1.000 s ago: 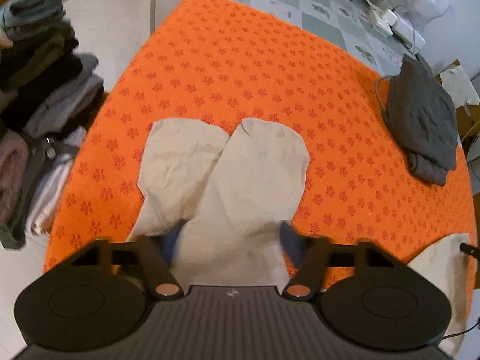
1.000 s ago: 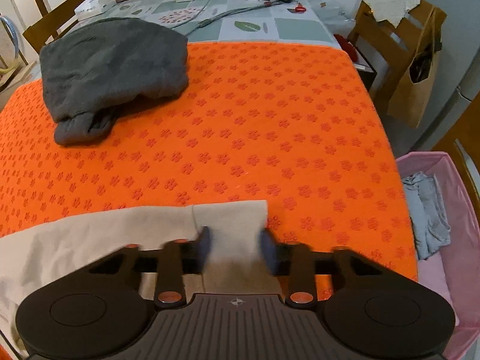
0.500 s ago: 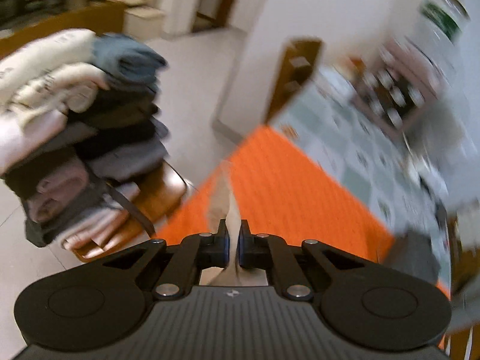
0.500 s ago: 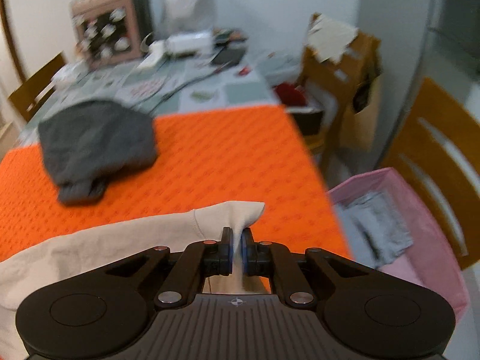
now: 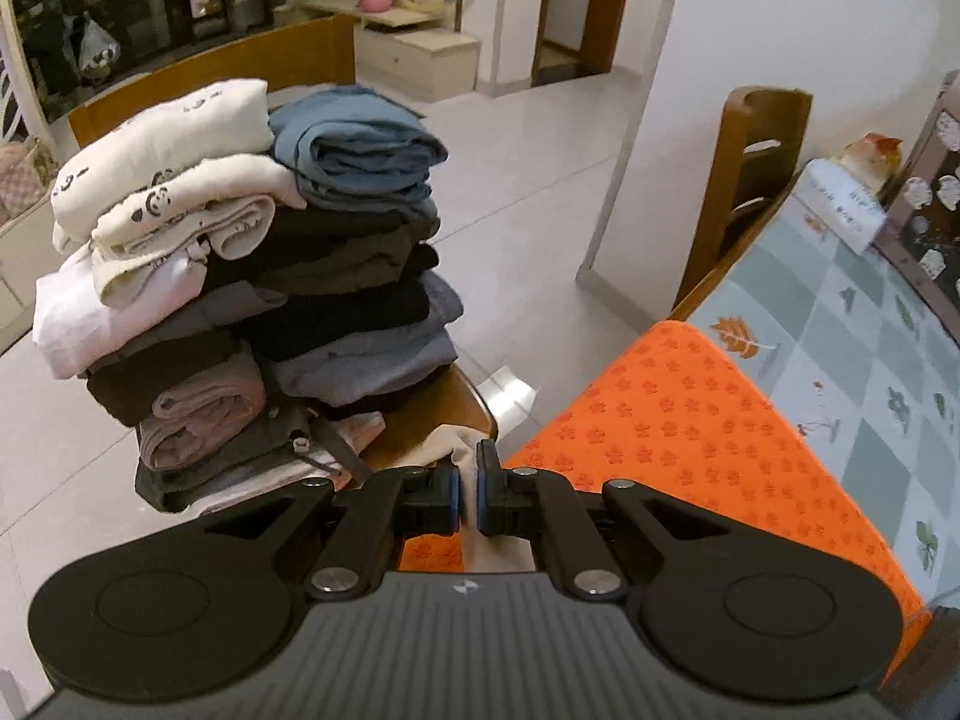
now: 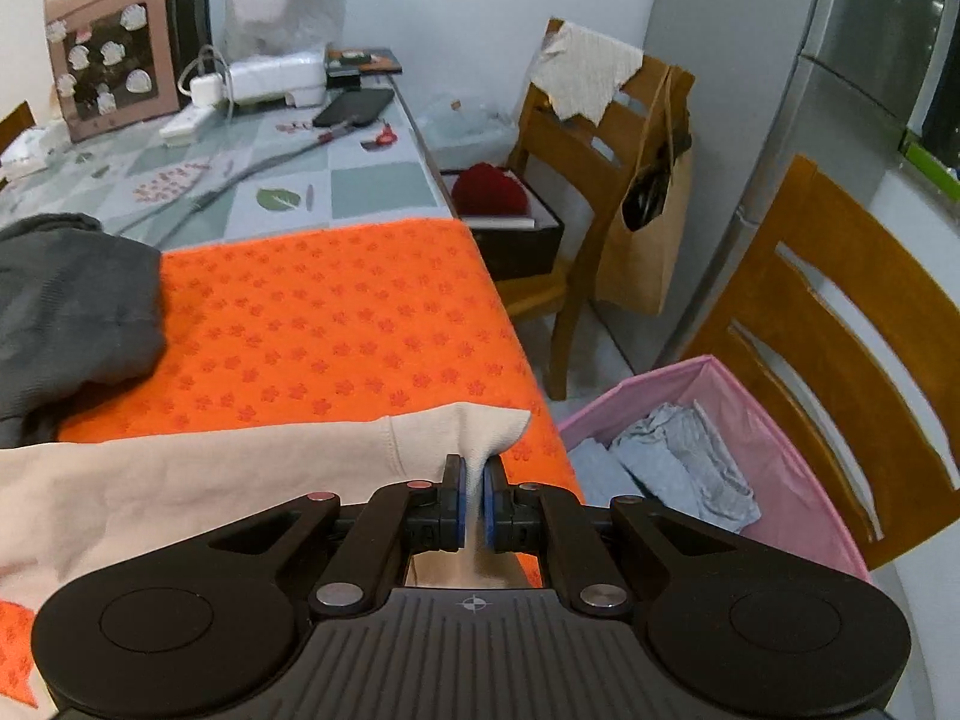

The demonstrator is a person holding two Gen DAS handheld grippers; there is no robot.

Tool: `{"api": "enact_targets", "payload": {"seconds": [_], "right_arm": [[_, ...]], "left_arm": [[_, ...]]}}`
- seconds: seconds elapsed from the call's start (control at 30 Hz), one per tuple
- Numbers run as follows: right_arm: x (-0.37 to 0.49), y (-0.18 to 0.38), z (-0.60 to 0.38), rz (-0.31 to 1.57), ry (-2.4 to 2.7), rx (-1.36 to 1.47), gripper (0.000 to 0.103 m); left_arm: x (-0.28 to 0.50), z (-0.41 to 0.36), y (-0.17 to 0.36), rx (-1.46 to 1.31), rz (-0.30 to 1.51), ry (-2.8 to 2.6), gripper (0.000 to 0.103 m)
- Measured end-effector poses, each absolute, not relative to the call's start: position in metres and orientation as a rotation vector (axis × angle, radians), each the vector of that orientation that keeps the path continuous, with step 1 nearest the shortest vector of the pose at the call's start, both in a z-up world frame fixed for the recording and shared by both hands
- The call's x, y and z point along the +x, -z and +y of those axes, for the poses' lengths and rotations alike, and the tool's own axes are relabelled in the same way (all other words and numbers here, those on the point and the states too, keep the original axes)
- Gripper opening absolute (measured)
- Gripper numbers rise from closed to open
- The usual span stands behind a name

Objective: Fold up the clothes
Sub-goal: 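Grasp the beige garment legs with the left gripper while the right gripper holds its waist edge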

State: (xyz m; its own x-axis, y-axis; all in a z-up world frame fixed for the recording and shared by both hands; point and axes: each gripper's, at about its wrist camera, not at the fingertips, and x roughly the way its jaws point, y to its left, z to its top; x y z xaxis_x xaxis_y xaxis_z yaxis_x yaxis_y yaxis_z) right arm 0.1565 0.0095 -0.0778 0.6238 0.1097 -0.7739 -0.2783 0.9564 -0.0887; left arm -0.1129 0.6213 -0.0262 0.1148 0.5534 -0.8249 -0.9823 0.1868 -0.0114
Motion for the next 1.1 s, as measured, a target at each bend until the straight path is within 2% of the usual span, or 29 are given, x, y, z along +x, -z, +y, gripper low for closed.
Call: {"api": "enact_targets", "payload": {"seconds": [0.43,0.63,0.77,0.8,0.83,0.9,1.07,1.1], "right_arm": [[0.141,0.065,-0.005,0.835,-0.226,-0.163,0.008],[0.149,0.069,0.005,0.823,-0.234,-0.195,0.008],[0.161,0.077,0.010,0.823,-0.204,-0.221,0.008],[0.164,0.078,0.010,0.825,-0.195,-0.229,0.008],[0.168,0.080,0.011,0.828,-0.189,-0.236,0.008],[0.174,0.084,0.011,0.836,-0.184,-0.245,0.008],[0.181,0.094,0.016,0.857,-0.194,-0.290,0.008],[0.181,0.095,0.016,0.861,-0.196,-0.295,0.009]], "left_arm": [[-0.193,0.599,-0.002,-0.729,0.992,-1.270,0.005],[-0.152,0.618,0.019,-0.687,1.076,-1.248,0.006],[-0.109,0.630,0.045,-0.649,1.130,-1.224,0.013],[-0.099,0.633,0.049,-0.631,1.137,-1.225,0.023],[-0.091,0.634,0.053,-0.613,1.138,-1.223,0.028],[-0.075,0.635,0.059,-0.578,1.136,-1.212,0.054],[-0.049,0.627,0.060,-0.492,1.110,-1.149,0.091],[-0.048,0.625,0.058,-0.494,1.104,-1.116,0.094]]}}
